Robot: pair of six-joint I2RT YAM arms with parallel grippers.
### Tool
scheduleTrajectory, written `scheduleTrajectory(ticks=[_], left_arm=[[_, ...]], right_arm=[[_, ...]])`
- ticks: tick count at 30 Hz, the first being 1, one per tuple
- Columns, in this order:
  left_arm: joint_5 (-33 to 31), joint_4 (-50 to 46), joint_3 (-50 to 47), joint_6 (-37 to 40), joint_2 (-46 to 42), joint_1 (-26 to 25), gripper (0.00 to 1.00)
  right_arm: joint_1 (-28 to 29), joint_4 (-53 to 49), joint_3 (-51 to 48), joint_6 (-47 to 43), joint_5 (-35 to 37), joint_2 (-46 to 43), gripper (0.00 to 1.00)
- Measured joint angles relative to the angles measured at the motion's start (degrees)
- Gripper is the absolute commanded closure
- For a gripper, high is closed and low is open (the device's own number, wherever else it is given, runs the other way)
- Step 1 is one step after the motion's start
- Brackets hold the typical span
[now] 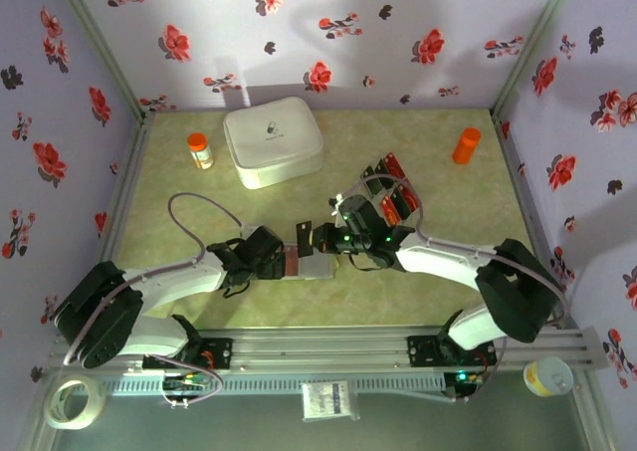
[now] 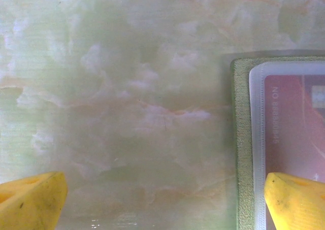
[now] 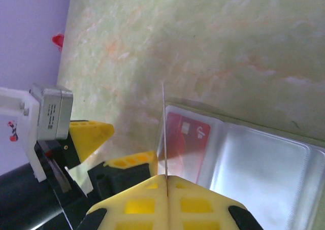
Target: Put the credit cards into the card holder
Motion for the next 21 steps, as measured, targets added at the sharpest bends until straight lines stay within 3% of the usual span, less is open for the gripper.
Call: scheduleTrajectory(ticks=[21], left_arm=[[0.0,-1.03,0.33,0.02,-1.11,0.0,0.0]], right_arm=[[1.33,6.91,-1.09,4.31,-0.04,10.38,1.0]])
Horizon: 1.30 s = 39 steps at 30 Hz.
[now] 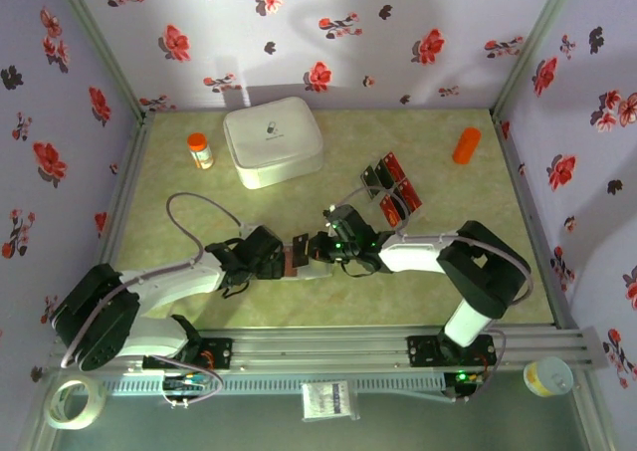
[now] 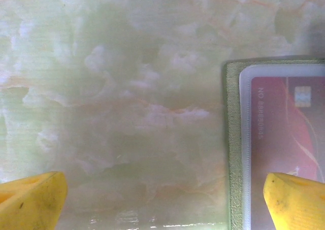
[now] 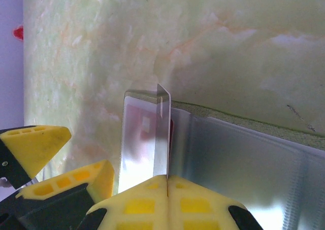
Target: Put the credit cards into the card holder
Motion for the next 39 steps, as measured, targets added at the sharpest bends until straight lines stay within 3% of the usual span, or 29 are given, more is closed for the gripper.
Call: scheduleTrajectory(ticks=[30,39], left_arm=[[0.0,2.08,2.75,0.17,6.54,0.0,0.0],[0.0,3.74,0.35,-0.5,4.76,-0.02,0.0]], right_arm=[[0.0,3.1,-0.63,1.64,-0.44,0.52,1.0],[-0.02,-0.35,-0.92,0.74,0.46,-5.92,1.0]])
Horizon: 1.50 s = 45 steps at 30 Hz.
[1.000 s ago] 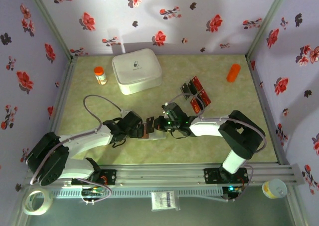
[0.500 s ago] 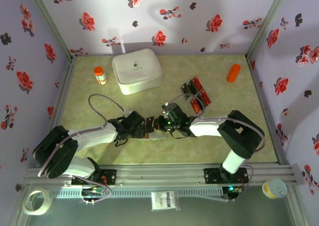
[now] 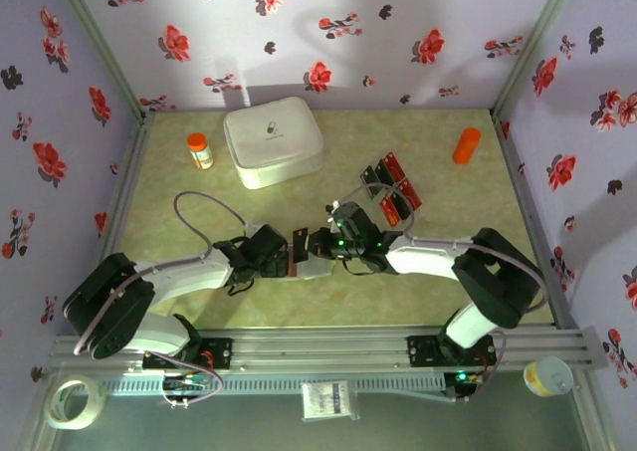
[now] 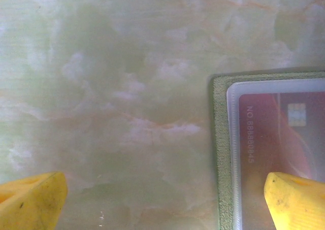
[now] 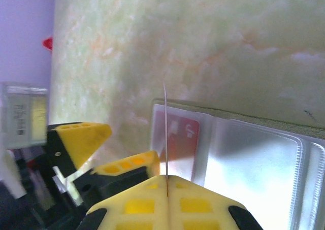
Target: Put the credit cards into the card holder
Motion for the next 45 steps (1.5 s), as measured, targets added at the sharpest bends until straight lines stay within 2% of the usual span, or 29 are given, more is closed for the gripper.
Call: scheduleTrajectory(ticks=[12,22,45], left_arm=[[0.0,0.37,-1.03,-1.05,-1.09,-0.07,0.0],[0.0,0.37,-1.03,-1.05,-1.09,-0.07,0.0],[0.0,0.37,-1.03,-1.05,-1.09,-0.07,0.0]], right_arm=[[0.0,4.04,-6.51,1.77,3.08,-2.25,1.0],[0.02,9.79,-7.15,3.32,3.72,-0.68,1.0],[1.18,15.74,-9.38,5.44,3.67,3.23,1.0]])
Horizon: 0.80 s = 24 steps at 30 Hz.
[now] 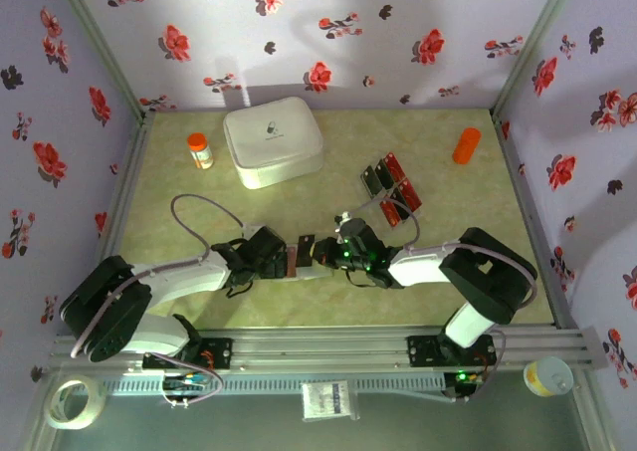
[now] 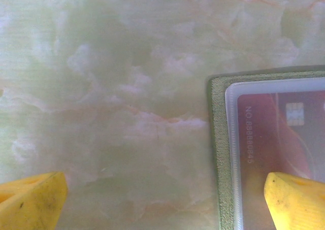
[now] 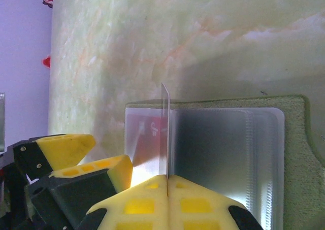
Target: Put the credit cards into the card holder
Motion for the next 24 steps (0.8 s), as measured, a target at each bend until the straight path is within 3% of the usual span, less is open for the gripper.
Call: scheduleTrajectory(ticks=[24], left_arm=[[0.02,-0.02,0.0,0.0,0.0,0.0,0.0]], right_arm=[[1.09,1.44,-1.64,1.01,-0.46,1.27,1.0]])
